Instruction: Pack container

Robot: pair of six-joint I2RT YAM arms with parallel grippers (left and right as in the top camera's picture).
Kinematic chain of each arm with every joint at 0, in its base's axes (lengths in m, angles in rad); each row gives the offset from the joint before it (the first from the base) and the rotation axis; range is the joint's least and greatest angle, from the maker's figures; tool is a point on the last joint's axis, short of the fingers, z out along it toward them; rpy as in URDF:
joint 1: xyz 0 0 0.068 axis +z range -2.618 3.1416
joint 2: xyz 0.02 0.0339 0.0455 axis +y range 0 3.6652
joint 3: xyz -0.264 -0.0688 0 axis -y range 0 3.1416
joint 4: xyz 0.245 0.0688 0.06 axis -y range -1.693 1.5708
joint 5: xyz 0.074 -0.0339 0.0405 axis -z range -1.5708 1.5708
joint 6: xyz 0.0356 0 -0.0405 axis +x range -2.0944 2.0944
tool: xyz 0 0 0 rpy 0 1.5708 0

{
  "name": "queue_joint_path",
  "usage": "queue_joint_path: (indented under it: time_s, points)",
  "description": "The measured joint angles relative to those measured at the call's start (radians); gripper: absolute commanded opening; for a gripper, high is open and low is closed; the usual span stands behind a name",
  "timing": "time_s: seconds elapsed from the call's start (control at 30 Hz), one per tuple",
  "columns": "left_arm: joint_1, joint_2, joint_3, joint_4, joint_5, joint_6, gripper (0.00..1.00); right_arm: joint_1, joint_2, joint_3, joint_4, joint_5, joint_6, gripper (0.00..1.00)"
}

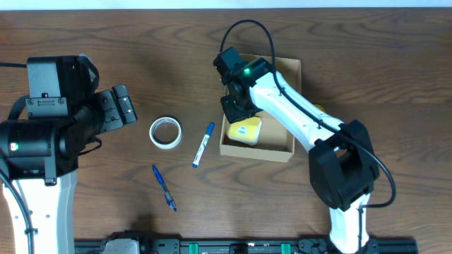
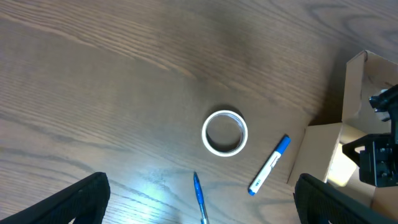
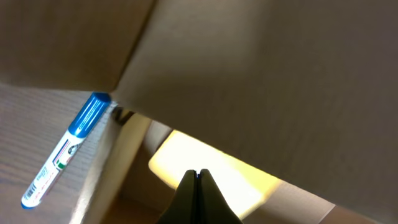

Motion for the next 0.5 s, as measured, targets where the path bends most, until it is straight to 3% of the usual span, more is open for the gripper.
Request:
queue_joint_path:
  time_s: [0.37, 0.5]
  points:
    - [0.000, 0.000, 0.000, 0.002, -0.003, 0.003, 0.95, 0.015, 0.000, -0.005, -0.008, 0.037, 0.103, 0.02]
    - [0.000, 0.000, 0.000, 0.001, -0.003, 0.003, 0.95, 0.015, 0.000, -0.006, 0.026, 0.147, 0.142, 0.01]
